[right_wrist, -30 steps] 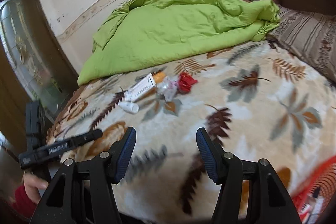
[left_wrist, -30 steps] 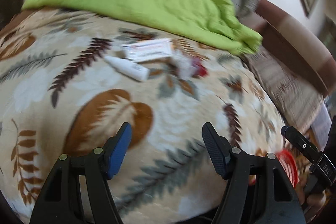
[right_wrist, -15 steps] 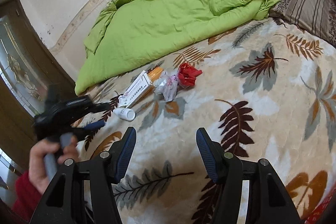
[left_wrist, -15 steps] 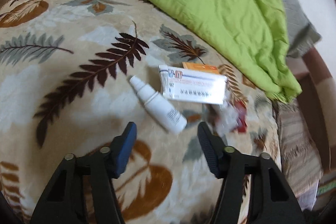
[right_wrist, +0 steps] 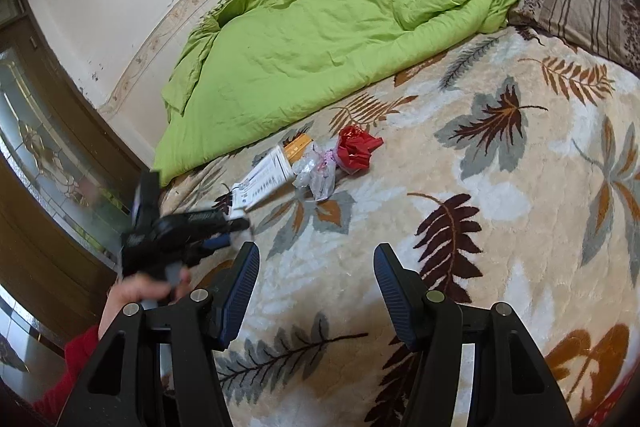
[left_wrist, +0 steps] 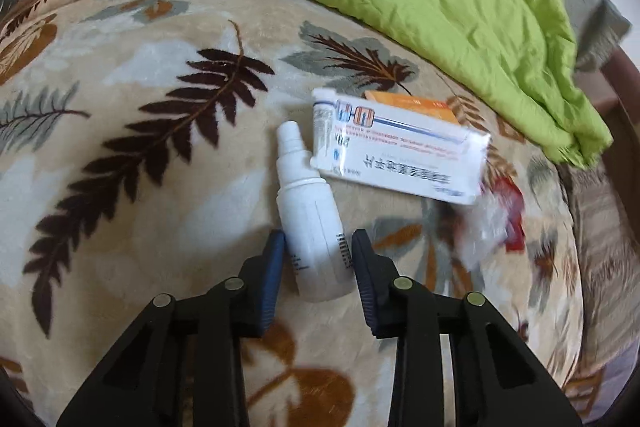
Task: Collect trash
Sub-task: 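Grasp the white spray bottle with the left gripper, then grasp the red candy wrapper with the right gripper while the left holds the bottle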
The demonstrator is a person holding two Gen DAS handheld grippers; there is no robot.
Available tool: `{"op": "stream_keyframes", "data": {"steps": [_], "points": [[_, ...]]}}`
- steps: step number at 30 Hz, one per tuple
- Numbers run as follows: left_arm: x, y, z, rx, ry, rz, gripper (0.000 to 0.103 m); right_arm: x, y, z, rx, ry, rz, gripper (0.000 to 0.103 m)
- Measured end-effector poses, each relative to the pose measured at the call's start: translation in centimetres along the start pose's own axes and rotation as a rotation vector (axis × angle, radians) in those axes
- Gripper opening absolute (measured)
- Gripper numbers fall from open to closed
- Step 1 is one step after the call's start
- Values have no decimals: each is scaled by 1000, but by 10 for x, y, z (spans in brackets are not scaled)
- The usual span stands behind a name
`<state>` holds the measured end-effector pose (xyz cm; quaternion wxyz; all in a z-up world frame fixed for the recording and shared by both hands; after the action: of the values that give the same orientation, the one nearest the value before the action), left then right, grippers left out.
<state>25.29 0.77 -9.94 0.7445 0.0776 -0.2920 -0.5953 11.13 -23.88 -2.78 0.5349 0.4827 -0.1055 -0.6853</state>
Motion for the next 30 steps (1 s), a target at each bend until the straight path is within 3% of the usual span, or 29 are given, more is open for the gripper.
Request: {"op": "stream_keyframes", "data": {"steps": [5, 13, 21, 22, 25, 30], "points": [[-9, -28, 29, 26, 1, -81, 32, 8, 7, -19, -50, -7, -54, 64], [3, -31, 51, 189, -1, -183, 31, 13, 67, -91, -59, -35, -132, 64], [9, -34, 39, 184, -2, -237, 30, 24, 80, -166, -88, -90, -191, 61], [10, -34, 38, 186, -1, -245, 30, 24, 75, -173, -102, -91, -185, 58], [13, -32, 36, 190, -2, -257, 30, 25, 69, -181, -141, -92, -165, 33], [20, -30, 32, 195, 1, -273, 30, 26, 66, -168, -130, -82, -129, 22]]}}
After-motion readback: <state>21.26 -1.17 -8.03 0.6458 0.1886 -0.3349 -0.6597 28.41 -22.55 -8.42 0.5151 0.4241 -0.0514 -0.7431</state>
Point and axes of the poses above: each gripper's, at about its wrist camera, not at the fingertips, and z roughly against the way its jaws point, x to its right, y to its top, the point moved 6 cm from there along -z, roughly the way its jaws point, and after that the axes turned 2 degrees about x, right-handed, at the moved point
